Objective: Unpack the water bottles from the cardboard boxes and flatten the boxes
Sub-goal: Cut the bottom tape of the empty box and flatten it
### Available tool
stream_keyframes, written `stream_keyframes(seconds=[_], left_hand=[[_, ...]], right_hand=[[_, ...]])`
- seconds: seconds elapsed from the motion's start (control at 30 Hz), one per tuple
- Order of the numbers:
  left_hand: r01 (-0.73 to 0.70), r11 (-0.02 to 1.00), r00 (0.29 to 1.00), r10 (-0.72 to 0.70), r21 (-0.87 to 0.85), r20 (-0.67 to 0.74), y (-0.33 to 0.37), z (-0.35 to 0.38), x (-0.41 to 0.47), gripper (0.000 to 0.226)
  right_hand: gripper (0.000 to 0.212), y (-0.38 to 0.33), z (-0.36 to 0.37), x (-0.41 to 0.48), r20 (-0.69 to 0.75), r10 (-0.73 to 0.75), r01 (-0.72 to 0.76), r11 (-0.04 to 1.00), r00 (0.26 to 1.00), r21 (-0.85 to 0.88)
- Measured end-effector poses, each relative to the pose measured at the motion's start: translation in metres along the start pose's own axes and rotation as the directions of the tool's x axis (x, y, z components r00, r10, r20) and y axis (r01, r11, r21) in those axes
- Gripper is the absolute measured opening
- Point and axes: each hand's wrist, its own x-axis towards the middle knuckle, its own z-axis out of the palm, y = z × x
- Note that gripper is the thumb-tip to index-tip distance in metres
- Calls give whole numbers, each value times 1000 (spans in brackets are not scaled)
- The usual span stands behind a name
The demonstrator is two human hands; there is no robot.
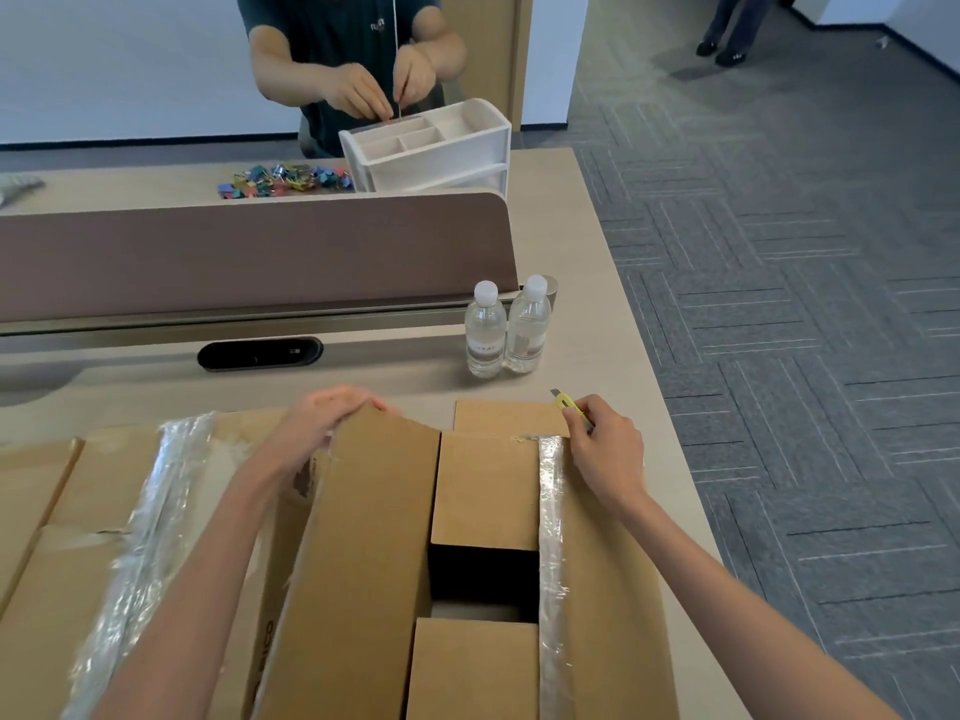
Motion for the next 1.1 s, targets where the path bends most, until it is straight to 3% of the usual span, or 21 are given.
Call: stream_keyframes(seconds=[0.1,0.27,0.4,0.57,0.7,0.8,0.87,0.93,1.0,1.1], left_hand=[[114,988,981,-96,104,-167,-29,7,4,36],[231,972,919,-209,28,-334,-65,59,10,40],[336,938,883,-346,-86,-317,-86,94,19,54],[375,925,879,-333,64,-342,-84,105,30,51],[280,929,910,-176,243,-376,-76,93,33,37],[120,909,935,33,400,-354,-50,95,29,50],[-30,896,914,205,444,-351,-24,106,25,51],[-137,883,869,325,449,-372,3,123,19,37],[-97,900,896,264,424,-356,26,143,12,20],[83,936,989,-37,341,-142,47,173,8,39]], right_hand=[[18,0,1,0,-9,-5,4,1000,1000,-18],[18,2,3,1,-14,-7,7,1000,1000,-16],[19,3,4,1,-19,-13,13,1000,1000,-16],[19,4,4,1,-16,-11,10,1000,1000,-20],[20,3,3,2,-12,-13,13,1000,1000,-20],[20,2,1,3,24,15,-15,1000,1000,6],[18,0,-4,5,82,47,-49,999,996,23],[13,-5,-11,10,157,94,-109,989,983,95],[7,-9,-20,17,243,132,-193,949,961,248],[10,-11,-38,29,358,69,-209,906,931,369]])
